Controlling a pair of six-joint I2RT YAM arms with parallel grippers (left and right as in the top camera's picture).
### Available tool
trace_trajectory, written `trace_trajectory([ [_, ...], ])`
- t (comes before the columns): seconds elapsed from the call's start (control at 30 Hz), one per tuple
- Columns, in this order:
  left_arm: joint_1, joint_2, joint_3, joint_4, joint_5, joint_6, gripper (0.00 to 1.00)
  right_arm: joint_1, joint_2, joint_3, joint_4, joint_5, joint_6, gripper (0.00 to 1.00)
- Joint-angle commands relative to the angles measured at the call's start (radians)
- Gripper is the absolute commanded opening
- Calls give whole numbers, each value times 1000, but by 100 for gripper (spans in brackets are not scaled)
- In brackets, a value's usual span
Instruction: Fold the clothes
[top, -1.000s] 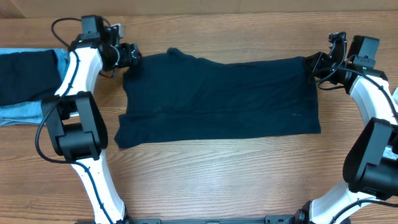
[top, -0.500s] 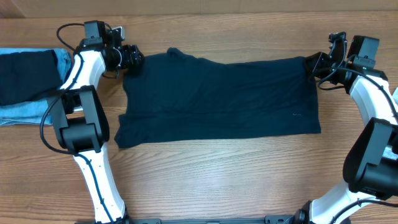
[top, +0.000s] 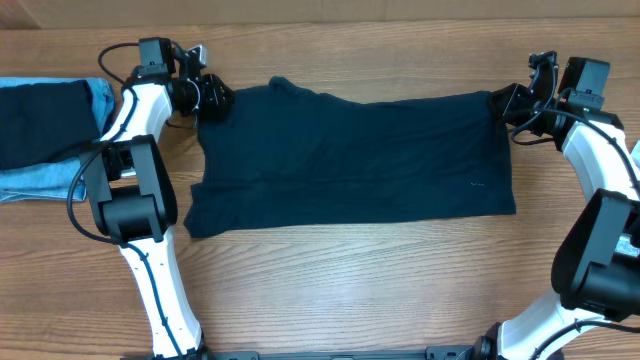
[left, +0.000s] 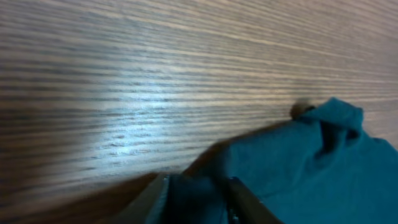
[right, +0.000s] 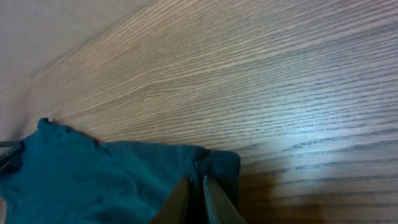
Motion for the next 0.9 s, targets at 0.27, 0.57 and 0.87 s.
trace_trajectory([
  [0.27,8,-28,10,-45,3,-6,13,-1,-24,19,6,9,-10,9],
  [0.57,24,-142,16,-111,3,61,16,-5,-24,19,-83,29,-21,6],
  [0.87,22,-152,16,-247,3,88,15,-5,-29,19,-162,68,-21,4],
])
